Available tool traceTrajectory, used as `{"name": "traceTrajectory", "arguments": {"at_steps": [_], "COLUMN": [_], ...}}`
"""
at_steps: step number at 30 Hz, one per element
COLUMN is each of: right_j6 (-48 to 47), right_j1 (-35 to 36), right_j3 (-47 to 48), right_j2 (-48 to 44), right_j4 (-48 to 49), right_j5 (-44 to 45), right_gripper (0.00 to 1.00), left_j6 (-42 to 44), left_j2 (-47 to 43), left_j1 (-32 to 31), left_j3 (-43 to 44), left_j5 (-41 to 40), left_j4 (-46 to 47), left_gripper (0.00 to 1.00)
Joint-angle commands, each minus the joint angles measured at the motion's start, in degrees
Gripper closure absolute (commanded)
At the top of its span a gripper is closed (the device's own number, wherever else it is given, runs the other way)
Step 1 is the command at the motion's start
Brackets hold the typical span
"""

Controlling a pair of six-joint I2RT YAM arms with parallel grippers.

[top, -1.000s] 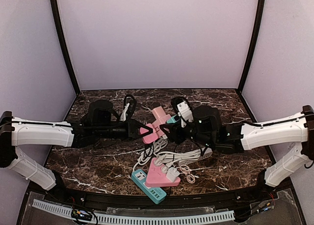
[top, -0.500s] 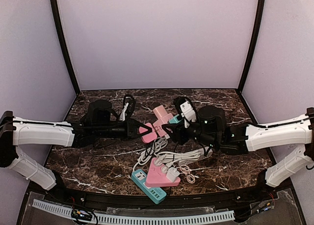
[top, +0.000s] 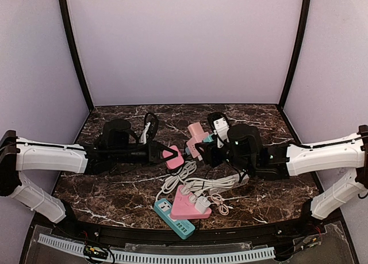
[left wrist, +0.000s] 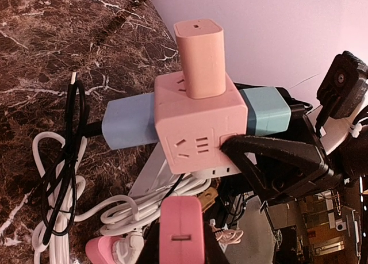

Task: Pull the plug off the socket
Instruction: Remove the plug from the socket, then place the plug at the center of the board.

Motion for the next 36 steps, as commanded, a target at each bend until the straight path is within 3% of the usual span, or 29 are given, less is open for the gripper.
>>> {"name": "traceTrajectory", "arguments": {"at_steps": [1, 6, 13, 23, 30, 36], "right_j6": [0.2, 0.2, 0.4, 2.3, 1.8, 1.5], "right_j1": [-1.0, -1.4, -2.2, -2.3, -2.2, -2.3], "right_j3": [2.7, 2.1, 1.3, 0.7, 1.2, 1.9], "right_j2": [-1.1, -3.6, -6.5, -7.0, -7.5, -7.2], "right_j4": [2.8, 2.0, 1.5, 1.1, 0.7, 0.0], "right_j5": [4.1, 3.0, 1.0, -2.3, -3.0, -3.3], "right_gripper": [1.0, 1.0, 1.0, 1.0, 1.0, 1.0], "left_j6": [1.4, 7.2, 24.7, 30.9, 30.4, 33.5], "left_j2": [-3.1, -9.6, -10.6, -1.5, 0.4, 2.5], "left_j1": [1.1, 6.7, 18.6, 36.8, 45.7, 50.8], "left_j3": [-0.8, 0.6, 10.7, 12.0, 4.7, 5.9], "left_j5": [-0.2, -2.1, -2.2, 3.6, 5.4, 3.8], "left_j4": [-2.6, -17.8, -45.0, -44.6, -40.5, -43.7], "left_gripper": [0.99, 0.99, 0.99, 0.99, 0.99, 0.98]}}
